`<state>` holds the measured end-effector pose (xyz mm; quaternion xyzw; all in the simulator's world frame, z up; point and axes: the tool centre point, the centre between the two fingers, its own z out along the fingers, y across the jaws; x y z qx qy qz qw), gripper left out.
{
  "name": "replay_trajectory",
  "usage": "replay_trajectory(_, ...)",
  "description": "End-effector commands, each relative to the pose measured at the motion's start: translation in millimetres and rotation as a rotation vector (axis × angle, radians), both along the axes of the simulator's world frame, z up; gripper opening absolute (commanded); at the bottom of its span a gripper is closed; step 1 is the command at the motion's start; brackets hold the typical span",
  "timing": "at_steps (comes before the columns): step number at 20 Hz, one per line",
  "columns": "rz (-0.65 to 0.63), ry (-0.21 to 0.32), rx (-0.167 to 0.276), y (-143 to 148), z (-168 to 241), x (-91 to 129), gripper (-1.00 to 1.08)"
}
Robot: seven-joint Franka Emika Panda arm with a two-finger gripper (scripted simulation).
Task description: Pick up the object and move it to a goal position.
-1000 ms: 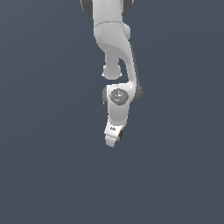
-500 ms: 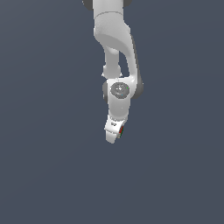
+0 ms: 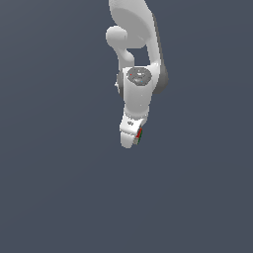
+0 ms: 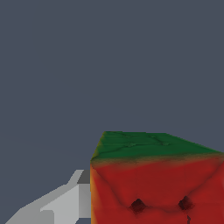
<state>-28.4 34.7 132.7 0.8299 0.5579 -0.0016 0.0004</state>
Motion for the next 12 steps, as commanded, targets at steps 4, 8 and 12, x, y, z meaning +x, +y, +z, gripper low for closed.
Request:
replay_trajectory(4,0.001,-0.002,0.0,6,56,-15,-1.0)
replay_trajectory(8,0.002,-0.002,0.001,10,100,-27,-1.0)
replay_trajectory(12,0.002,-0.002,0.002,14,144,-38,-1.0)
